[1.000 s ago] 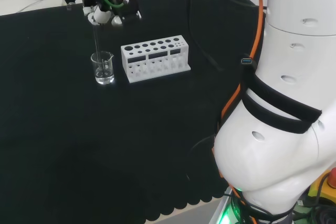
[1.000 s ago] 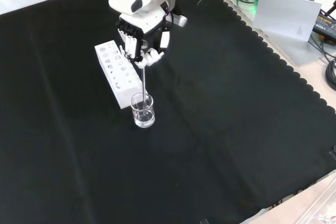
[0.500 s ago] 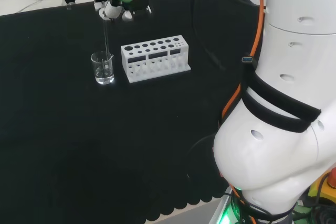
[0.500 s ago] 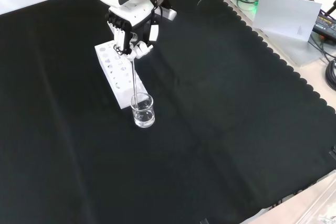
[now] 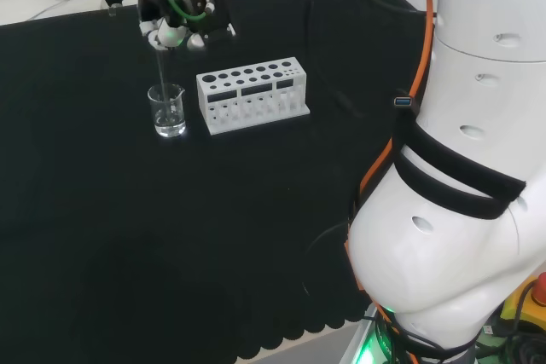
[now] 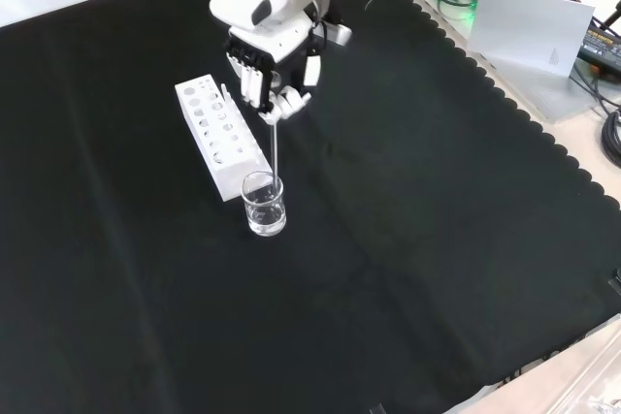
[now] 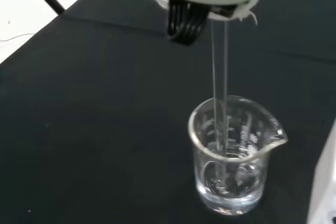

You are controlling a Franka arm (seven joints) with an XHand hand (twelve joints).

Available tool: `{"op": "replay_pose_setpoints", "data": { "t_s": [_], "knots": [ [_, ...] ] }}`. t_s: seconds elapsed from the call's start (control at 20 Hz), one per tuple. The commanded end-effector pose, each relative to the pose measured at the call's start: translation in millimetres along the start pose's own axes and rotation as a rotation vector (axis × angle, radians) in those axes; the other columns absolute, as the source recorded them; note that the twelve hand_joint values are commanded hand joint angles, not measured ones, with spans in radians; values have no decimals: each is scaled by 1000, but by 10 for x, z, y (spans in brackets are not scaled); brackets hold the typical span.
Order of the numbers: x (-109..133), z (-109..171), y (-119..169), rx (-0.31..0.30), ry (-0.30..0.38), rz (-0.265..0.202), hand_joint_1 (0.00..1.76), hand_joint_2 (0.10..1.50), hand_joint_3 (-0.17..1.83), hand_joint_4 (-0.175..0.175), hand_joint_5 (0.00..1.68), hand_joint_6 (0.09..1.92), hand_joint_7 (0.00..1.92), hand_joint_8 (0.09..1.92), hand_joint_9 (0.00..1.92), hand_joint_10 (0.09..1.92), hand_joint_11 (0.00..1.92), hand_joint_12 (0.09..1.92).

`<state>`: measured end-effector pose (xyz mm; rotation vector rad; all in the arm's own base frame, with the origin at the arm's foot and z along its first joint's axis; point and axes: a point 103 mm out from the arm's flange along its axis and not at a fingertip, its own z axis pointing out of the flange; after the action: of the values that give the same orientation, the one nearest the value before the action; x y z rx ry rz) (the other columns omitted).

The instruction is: Stir in the beaker to the left of the white test tube rack with the glass rod.

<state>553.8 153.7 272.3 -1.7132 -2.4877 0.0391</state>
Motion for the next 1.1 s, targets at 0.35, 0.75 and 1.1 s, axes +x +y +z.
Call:
{"op": "replay_pose_setpoints", "data": {
  "t_s": [0.35,0.75,1.1],
  "knots": [
    [3,74,382,-3,14,-17,1316,616,842,-175,1142,725,1212,1145,1750,706,1740,734],
    [-289,-30,327,-22,36,12,1316,616,842,-175,1143,725,1211,1145,1751,706,1740,735],
    [-353,-46,113,-6,23,34,1316,616,842,-175,1142,725,1212,1144,1751,706,1740,736]
  ]
}}
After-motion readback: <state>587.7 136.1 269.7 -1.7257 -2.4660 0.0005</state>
